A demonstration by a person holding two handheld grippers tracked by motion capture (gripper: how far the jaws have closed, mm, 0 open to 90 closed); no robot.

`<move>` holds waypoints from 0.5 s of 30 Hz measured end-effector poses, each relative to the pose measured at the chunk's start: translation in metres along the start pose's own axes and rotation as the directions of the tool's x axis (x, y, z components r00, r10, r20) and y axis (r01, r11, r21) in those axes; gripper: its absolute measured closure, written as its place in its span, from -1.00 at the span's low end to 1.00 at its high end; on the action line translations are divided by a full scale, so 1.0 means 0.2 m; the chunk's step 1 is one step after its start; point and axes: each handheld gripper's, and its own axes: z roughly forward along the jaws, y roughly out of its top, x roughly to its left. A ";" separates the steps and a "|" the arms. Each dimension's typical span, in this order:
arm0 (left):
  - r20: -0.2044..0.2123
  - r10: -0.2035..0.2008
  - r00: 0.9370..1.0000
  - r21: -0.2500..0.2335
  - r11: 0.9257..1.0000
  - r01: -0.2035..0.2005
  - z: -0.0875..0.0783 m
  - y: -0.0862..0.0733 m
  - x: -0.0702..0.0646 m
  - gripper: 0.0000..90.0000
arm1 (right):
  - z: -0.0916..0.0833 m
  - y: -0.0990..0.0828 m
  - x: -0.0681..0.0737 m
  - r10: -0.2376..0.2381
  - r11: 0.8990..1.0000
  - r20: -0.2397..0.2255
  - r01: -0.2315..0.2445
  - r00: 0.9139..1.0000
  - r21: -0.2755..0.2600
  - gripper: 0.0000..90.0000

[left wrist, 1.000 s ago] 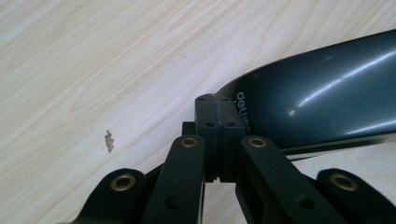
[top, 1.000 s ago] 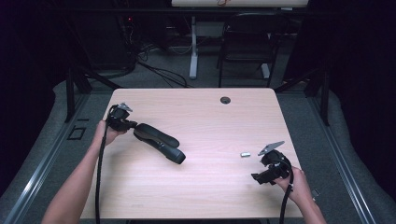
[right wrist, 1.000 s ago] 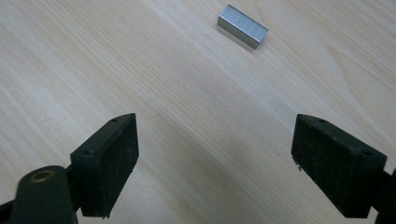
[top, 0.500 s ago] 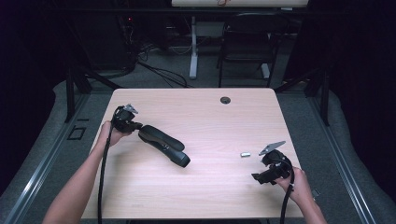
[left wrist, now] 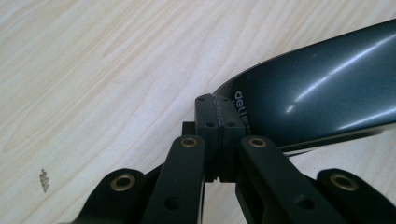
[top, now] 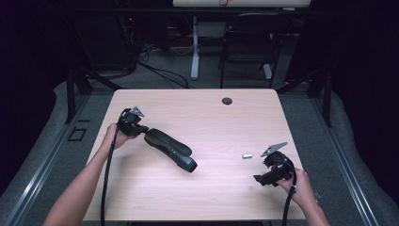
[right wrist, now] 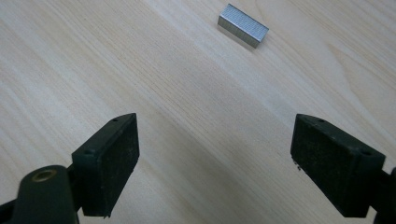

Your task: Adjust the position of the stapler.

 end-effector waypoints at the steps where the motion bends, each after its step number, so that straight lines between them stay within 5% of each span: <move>1: 0.004 0.005 1.000 0.007 1.000 -0.005 0.00 0.01 -0.01 1.00 | 0.00 0.00 0.00 -0.003 1.000 0.003 0.003 1.000 0.004 -0.66; 15: 0.050 0.032 0.998 0.011 0.999 -0.033 0.02 0.04 -0.10 1.00 | -0.01 0.00 0.01 -0.006 1.000 -0.006 0.006 1.000 0.008 -0.66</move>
